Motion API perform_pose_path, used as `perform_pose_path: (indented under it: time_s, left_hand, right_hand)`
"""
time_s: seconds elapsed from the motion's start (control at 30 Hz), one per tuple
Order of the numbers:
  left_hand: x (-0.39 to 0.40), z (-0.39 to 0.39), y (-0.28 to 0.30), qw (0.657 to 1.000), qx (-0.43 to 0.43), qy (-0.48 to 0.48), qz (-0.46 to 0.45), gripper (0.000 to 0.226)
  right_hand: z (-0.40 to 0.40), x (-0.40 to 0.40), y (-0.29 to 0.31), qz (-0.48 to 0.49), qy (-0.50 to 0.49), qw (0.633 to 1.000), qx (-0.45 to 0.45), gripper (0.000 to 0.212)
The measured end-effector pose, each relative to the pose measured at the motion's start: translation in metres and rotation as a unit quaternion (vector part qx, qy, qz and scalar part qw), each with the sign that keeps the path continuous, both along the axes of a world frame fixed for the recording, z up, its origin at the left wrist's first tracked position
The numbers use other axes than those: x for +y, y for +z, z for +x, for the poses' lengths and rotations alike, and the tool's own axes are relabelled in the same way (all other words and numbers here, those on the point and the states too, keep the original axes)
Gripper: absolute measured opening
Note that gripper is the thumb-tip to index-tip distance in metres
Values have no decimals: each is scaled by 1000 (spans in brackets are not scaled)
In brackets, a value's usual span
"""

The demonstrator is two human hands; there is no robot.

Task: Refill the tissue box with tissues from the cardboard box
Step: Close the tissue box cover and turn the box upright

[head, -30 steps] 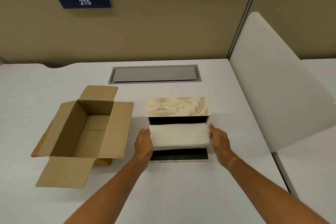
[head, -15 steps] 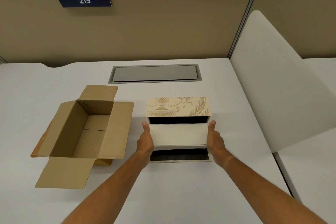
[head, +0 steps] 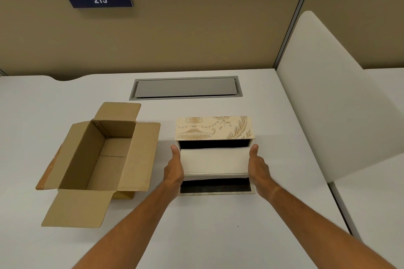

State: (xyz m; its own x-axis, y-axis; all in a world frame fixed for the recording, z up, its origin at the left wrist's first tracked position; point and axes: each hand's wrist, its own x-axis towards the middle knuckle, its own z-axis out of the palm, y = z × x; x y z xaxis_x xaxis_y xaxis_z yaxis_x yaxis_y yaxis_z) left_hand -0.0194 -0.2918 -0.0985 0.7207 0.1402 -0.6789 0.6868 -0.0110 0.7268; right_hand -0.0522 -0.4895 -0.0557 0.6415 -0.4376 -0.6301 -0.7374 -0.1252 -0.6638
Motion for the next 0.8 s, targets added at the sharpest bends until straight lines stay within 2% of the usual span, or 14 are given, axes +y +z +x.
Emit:
perform_pose_path:
  time_s: [0.23,0.5,0.8]
  left_hand:
    - [3,1,-13,1000,0,-13,-1,146]
    - [-5,-5,17,999,3,-12,40,84]
    - [-4,-4,11,997,-4,-26,67,77]
  right_hand:
    - [0,1,-2,-10,2,1000,0,72]
    - [0,4,-4,-13,11,1000,-10,69]
    - [-1,5,-3,-32,23,999,-12,68]
